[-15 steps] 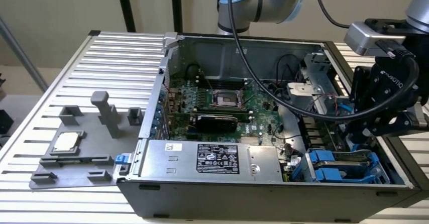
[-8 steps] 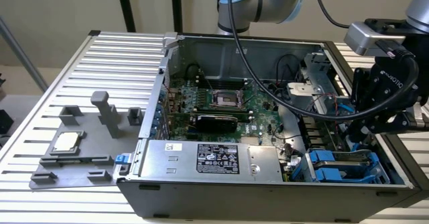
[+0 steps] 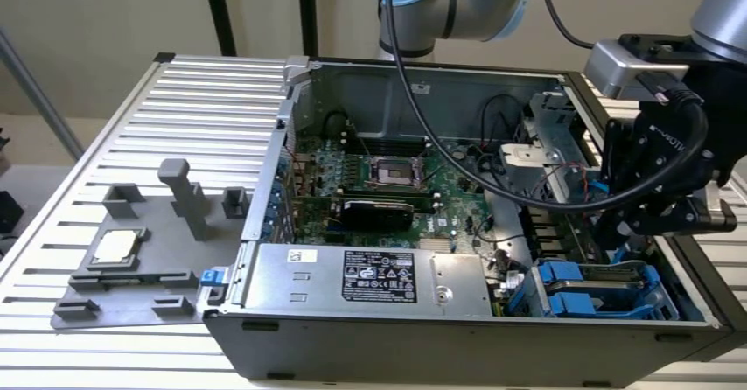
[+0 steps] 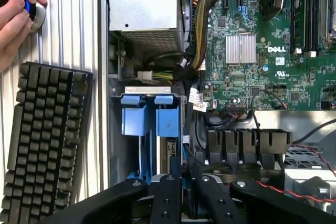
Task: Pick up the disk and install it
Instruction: 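Insert the first disk wire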
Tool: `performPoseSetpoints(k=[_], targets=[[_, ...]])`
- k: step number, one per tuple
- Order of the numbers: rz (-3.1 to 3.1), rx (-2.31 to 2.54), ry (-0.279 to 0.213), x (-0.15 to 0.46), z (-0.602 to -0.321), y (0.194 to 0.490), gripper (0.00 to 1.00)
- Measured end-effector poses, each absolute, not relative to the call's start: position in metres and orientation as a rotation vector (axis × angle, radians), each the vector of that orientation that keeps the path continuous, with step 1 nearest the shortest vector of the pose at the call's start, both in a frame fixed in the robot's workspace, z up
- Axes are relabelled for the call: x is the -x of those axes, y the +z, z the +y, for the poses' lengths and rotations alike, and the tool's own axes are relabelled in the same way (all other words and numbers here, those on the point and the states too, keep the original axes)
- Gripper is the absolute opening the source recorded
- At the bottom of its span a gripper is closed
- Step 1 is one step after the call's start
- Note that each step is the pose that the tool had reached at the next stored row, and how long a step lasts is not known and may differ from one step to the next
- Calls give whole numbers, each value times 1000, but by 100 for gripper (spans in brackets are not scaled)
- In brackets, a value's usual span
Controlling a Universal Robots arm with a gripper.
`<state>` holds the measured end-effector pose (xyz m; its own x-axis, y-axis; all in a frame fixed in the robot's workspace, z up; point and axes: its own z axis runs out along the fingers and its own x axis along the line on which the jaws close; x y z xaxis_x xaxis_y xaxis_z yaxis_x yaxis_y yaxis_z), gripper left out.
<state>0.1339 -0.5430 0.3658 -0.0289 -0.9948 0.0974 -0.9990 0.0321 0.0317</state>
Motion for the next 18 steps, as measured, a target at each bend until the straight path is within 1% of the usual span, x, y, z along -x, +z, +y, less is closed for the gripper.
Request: performPoseSetpoints(k=[9, 18], targets=[[-2203, -2136, 58, -127, -553, 355, 16], [-2206, -2139, 55, -133, -555, 350, 16]])
